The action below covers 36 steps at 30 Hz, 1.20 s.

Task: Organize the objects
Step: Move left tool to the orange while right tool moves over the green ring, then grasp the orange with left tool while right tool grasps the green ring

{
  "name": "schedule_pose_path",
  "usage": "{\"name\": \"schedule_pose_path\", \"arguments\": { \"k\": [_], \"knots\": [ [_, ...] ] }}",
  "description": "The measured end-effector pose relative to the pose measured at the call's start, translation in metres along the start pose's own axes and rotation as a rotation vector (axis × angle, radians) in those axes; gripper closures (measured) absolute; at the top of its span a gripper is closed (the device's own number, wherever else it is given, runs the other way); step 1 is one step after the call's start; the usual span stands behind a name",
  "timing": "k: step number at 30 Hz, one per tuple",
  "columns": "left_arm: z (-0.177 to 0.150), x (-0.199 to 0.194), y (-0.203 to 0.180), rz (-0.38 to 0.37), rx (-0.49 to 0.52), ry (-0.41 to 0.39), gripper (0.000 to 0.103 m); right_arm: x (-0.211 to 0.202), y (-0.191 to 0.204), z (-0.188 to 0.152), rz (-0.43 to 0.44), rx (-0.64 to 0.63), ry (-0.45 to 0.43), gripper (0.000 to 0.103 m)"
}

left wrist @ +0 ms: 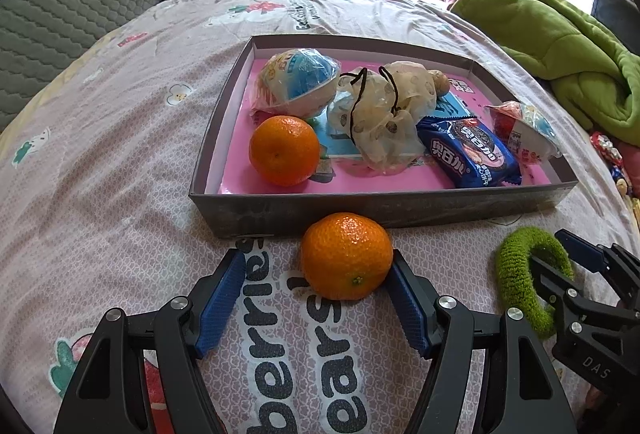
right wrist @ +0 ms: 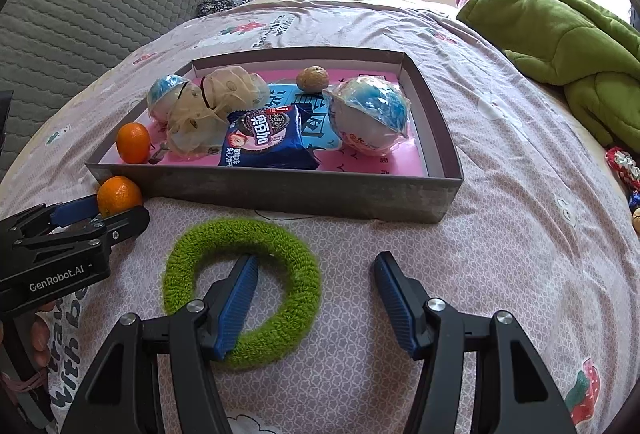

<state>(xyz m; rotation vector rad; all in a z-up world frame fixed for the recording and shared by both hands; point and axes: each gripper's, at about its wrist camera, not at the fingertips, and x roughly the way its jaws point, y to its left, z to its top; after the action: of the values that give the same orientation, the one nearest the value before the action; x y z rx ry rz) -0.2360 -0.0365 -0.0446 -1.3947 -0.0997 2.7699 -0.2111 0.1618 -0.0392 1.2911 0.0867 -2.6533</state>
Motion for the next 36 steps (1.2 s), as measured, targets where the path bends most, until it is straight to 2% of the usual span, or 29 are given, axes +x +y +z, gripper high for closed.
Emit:
{"name": "schedule_pose_path", "arguments": {
  "k": [4, 12, 27, 36],
  "knots": [
    [0.0, -0.001, -0.001, -0.01, 0.001, -0.004, 0.036, -0.001, 0.003, 0.0, -0.006, -0.016, -0.007, 0.047],
    [-0.001, -0.003, -0.008, -0.059, 0.01, -0.004, 0.061, -0.006, 0.011, -0.002, 0.011, -0.041, -0.014, 0.063],
    [-0.005, -0.013, -0.011, -0.052, 0.025, -0.019, 0.062, -0.016, 0.015, -0.007, 0.05, -0.035, -0.026, 0.083],
    [-0.006, -0.029, -0.013, -0.054, 0.029, -0.038, 0.062, -0.028, 0.015, -0.008, 0.06, -0.033, -0.044, 0.088]
  ]
}}
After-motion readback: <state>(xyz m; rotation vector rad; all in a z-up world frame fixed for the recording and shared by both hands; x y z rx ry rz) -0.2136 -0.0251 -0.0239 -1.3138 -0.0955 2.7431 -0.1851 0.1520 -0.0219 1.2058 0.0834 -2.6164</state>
